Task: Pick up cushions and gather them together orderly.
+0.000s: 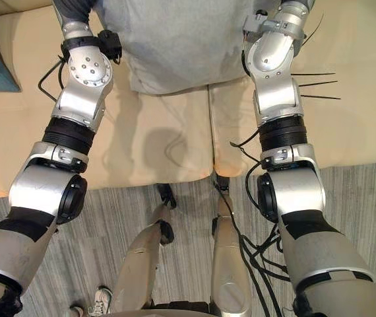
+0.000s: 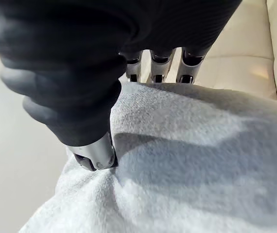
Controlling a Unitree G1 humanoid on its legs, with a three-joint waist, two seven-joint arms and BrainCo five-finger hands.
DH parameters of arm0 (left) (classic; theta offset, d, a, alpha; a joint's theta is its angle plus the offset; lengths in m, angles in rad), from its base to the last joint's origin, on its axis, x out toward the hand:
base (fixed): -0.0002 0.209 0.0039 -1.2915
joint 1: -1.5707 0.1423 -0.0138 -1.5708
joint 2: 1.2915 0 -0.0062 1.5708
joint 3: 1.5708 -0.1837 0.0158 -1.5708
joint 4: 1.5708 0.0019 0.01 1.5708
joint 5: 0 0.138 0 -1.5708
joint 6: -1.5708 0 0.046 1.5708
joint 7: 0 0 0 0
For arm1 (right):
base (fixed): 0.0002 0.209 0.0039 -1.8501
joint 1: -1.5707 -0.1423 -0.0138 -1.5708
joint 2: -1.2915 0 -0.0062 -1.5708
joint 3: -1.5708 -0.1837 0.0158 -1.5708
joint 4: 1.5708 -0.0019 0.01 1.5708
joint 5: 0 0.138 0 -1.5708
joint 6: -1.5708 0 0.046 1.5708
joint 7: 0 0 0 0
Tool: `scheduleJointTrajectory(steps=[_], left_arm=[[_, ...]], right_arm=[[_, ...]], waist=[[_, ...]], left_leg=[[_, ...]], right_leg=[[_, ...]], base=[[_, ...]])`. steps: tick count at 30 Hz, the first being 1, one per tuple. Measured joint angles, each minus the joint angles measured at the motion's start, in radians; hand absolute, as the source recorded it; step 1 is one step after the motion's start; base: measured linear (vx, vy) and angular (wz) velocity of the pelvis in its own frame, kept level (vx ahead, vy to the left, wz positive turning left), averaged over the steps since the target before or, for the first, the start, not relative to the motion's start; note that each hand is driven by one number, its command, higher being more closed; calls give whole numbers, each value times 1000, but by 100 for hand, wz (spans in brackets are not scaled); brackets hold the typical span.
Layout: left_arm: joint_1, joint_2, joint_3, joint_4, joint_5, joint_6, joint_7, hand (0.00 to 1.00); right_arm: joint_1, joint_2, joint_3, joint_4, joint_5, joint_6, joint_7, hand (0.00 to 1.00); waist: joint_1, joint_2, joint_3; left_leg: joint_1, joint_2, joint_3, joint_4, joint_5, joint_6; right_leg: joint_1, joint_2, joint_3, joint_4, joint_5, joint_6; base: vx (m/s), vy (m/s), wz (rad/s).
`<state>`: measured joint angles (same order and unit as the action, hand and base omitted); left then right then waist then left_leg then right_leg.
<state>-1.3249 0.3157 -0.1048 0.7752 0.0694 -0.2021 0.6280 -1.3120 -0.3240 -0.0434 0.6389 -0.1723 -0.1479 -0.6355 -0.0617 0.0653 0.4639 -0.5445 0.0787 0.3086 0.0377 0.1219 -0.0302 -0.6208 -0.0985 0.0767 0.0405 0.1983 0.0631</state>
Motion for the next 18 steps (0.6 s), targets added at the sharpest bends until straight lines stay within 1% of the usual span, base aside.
scheduleJointTrajectory(steps=[2,4,5,6,8,10,12,13,14,15,18], left_arm=[[0,10,2,3,-12,0,-19,0],[0,18,7,4,-22,0,-41,0],[1,29,9,5,-33,0,-58,0],[4,57,19,4,-41,0,-65,0],[12,87,48,-2,-62,0,-80,0],[44,127,81,-42,-98,-1,-86,0],[119,168,118,-110,-146,-5,-110,0],[139,174,122,-124,-161,-7,-118,0],[188,178,130,-154,-200,-15,-137,0],[251,176,144,-195,-226,-23,-152,0],[405,153,153,-258,-259,-42,-184,0]], right_arm=[[1,0,-13,-12,26,0,7,0],[8,-10,-42,-49,59,-3,12,0],[15,-32,-50,-76,81,-4,26,0],[28,-60,-59,-102,104,-6,39,0],[58,-92,-66,-142,138,-9,57,0],[116,-131,-80,-208,177,-26,80,0],[215,-177,-99,-294,226,-41,123,0],[243,-186,-105,-315,248,-44,139,0],[297,-203,-108,-344,289,-47,167,0],[355,-206,-107,-371,318,-53,197,0],[496,-190,-95,-396,359,-69,257,0]], waist=[[1,0,0],[10,0,0],[18,0,0],[22,0,0],[22,0,0],[23,0,0],[23,0,0],[24,-1,-1],[23,-2,-1],[23,-3,-2],[25,-3,-3]], left_leg=[[1,5,1,2,0,0],[1,8,1,2,0,0],[1,9,3,4,0,-1],[1,11,4,6,0,-1],[3,17,4,9,-1,-1],[9,20,8,12,-1,-2],[23,25,14,15,-2,-3],[27,25,14,15,-3,-3],[36,25,15,17,-5,-4],[40,27,15,29,-13,-7],[65,38,22,48,-26,-9]], right_leg=[[-5,-1,7,13,0,0],[-6,-1,7,14,0,0],[-7,0,8,17,0,0],[-12,1,8,29,-2,1],[-13,3,7,40,-3,1],[-12,5,7,53,-3,1],[-8,8,6,80,-11,3],[-3,8,5,83,-17,4],[9,5,2,83,-30,6],[23,4,-3,83,-42,6],[58,7,-15,82,-62,4]], base=[[5,2,-3],[0,0,0],[0,0,0],[0,0,0],[0,0,0],[0,0,0],[0,0,0],[-26,-33,10],[-24,-44,12],[-23,-50,12],[-19,-77,2]])
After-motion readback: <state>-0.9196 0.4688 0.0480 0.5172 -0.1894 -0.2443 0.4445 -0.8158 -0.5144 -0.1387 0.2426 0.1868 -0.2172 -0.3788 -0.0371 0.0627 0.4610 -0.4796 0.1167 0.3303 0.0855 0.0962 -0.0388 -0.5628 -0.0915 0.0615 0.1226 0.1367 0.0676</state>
